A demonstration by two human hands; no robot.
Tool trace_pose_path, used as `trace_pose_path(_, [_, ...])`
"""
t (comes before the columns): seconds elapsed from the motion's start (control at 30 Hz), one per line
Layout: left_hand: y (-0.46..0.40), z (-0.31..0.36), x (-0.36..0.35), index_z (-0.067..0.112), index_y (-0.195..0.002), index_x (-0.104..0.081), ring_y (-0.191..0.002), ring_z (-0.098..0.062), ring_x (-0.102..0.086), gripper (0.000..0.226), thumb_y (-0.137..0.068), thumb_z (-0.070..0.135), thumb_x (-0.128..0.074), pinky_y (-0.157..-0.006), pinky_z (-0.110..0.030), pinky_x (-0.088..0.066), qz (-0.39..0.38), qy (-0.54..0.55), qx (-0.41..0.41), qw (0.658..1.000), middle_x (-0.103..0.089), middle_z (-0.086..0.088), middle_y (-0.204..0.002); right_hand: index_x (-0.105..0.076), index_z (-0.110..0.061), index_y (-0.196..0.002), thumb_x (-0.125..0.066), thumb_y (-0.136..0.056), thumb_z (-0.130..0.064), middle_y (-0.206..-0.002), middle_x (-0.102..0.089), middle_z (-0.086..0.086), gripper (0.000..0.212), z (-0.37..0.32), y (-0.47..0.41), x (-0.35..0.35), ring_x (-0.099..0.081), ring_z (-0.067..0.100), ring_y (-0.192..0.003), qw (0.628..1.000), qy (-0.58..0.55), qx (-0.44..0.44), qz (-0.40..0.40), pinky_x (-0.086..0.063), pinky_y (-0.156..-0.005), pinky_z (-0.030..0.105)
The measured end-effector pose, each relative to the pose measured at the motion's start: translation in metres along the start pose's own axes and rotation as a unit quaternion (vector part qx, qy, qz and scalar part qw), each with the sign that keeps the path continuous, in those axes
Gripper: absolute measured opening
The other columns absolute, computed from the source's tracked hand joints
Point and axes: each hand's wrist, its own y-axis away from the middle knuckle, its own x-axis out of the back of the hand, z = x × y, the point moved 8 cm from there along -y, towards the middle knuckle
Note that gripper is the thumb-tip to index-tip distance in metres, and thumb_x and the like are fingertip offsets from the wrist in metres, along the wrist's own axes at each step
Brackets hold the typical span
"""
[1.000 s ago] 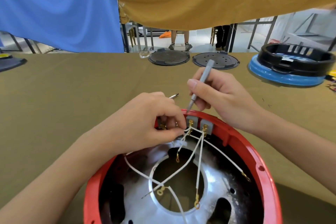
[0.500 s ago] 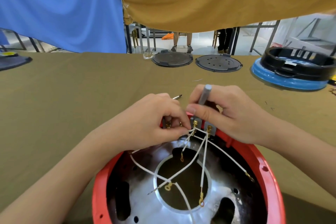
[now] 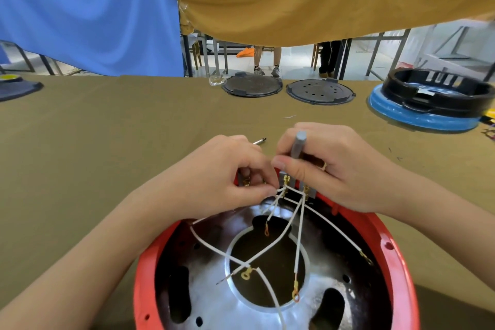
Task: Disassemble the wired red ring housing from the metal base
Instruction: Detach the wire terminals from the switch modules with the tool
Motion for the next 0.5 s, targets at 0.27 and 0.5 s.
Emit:
trace_pose_path(0.27, [0.0,0.001,0.001,0.025,-0.085,-0.077,-0.076,-0.012,-0.057,0.005,-0.082,0.023,-0.075,-0.071,-0.033,-0.048,0.006,0.008,-0.003,1.0,-0.067,0.011,-0.073,-0.061,-0.015,-0.083,-0.057,-0.099,-0.023,-0.072,-0.058,-0.008,0.018,0.016,-0.005,-0.002,-0.055,0.009,-0.066,0.984,-0.153,-0.088,0.008,-0.043,-0.065,0.019])
trace_pose_path(0.5, [0.0,0.001,0.0,0.027,-0.083,-0.076,-0.078,-0.015,-0.057,0.003,-0.083,0.025,-0.073,-0.071,-0.031,-0.047,0.0,0.007,-0.007,1.0,-0.063,0.012,-0.068,-0.058,-0.014,-0.078,-0.058,-0.096,-0.024,-0.06,-0.048,-0.008,0.021,0.046,0.002,-0.014,-0.043,0.007,-0.053,0.914,-0.333,-0.231,0.031,-0.04,-0.054,0.015])
